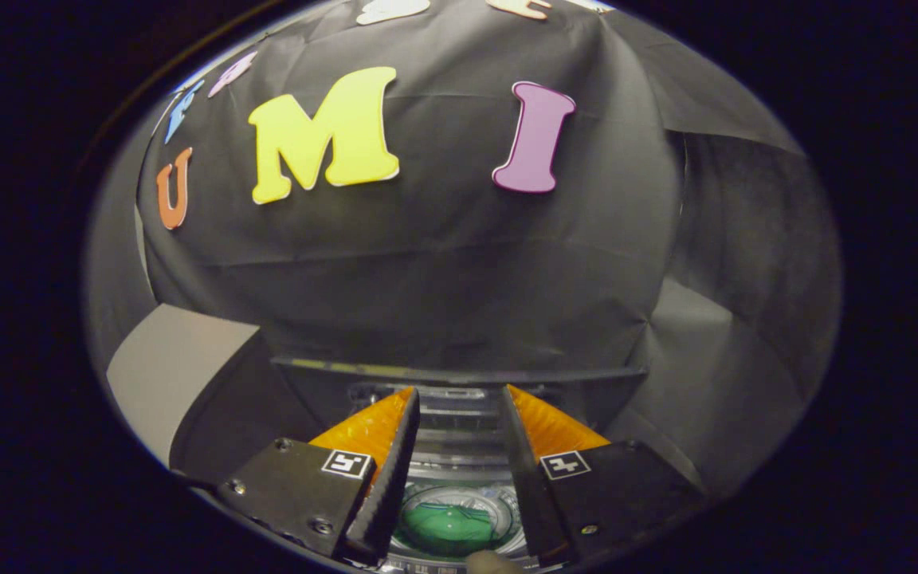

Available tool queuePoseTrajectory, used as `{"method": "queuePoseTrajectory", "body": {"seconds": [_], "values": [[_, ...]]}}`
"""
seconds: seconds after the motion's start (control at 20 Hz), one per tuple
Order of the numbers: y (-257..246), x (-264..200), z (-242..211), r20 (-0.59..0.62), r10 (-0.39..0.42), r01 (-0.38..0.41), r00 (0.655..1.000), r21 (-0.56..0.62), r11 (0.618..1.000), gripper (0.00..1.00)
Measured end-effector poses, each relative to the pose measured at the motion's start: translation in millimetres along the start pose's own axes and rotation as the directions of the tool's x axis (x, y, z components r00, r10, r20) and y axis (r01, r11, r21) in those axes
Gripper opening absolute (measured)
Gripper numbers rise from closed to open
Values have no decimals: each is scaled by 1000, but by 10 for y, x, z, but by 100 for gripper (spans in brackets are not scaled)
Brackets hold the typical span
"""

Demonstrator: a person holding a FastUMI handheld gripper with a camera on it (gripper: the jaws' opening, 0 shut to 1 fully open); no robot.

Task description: Put the clothes into the washing machine and then close the washing machine lid.

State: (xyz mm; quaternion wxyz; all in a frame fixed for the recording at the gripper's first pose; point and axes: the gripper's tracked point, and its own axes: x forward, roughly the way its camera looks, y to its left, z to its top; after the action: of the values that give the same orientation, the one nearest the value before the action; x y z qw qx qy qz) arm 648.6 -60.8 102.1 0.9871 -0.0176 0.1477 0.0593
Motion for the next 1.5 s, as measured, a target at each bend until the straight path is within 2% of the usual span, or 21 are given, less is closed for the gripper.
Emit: {"method": "queuePoseTrajectory", "body": {"seconds": [0.3, 0.6, 1.0, 1.5], "values": [[21, 365, 278, -5, -15, 15, 1000, 13, 1000, 64], [98, 785, 92, -74, -23, 26, 997, 39, 999, 64], [97, 816, 109, 65, -36, 35, 997, 14, 999, 66], [109, 588, 46, 248, -44, 38, 968, 31, 999, 66]]}}
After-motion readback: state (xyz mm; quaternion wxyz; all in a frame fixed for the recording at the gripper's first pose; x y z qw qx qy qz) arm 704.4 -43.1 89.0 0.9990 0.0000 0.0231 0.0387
